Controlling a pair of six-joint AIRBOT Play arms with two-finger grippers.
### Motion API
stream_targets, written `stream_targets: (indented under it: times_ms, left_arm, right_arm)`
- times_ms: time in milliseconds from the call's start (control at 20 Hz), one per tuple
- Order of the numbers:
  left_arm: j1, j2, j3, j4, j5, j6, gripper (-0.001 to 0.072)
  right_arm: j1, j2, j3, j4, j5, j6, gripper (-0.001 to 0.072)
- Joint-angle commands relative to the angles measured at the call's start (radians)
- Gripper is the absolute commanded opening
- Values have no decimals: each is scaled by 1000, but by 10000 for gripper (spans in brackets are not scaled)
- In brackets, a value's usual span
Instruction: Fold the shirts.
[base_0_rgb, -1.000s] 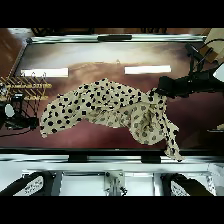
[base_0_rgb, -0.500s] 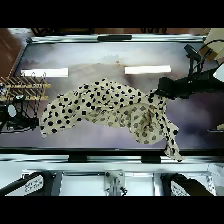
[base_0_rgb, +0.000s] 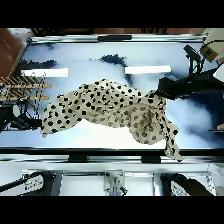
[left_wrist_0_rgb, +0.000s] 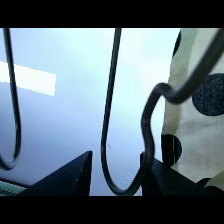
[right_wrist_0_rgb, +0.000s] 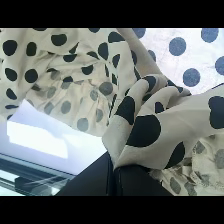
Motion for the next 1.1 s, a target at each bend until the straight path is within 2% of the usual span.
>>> stream_targets:
  times_ms: [0, 50, 250, 400, 450, 500, 550, 600, 850, 1050]
  left_arm:
    - [1, -27, 0, 2, 11, 0, 358]
    - [1, -27, 0, 2, 20, 0, 319]
    - [1, -27, 2, 2, 47, 0, 309]
    - [1, -27, 2, 2, 57, 0, 197]
    - [1, -27, 2, 2, 60, 0, 195]
    - [1, -27, 2, 2, 63, 0, 132]
    - [1, -27, 2, 2, 67, 1, 110]
    - [1, -27, 2, 2, 72, 1, 46]
    - [0, -18, 49, 2, 66, 0, 46]
    - [0, 31, 101, 2, 10, 0, 44]
  right_arm:
    - [0, 0, 0, 1, 8, 0, 57]
    - [0, 0, 0, 1, 11, 0, 58]
    - [0, 0, 0, 1, 24, 0, 58]
    - [0, 0, 0, 1, 32, 0, 57]
    - [0, 0, 0, 1, 36, 0, 57]
    - [0, 0, 0, 1, 40, 0, 58]
    - [0, 0, 0, 1, 43, 0, 58]
    - [0, 0, 0, 1, 44, 0, 58]
    - [0, 0, 0, 1, 43, -1, 58]
    - [0, 0, 0, 1, 43, -3, 58]
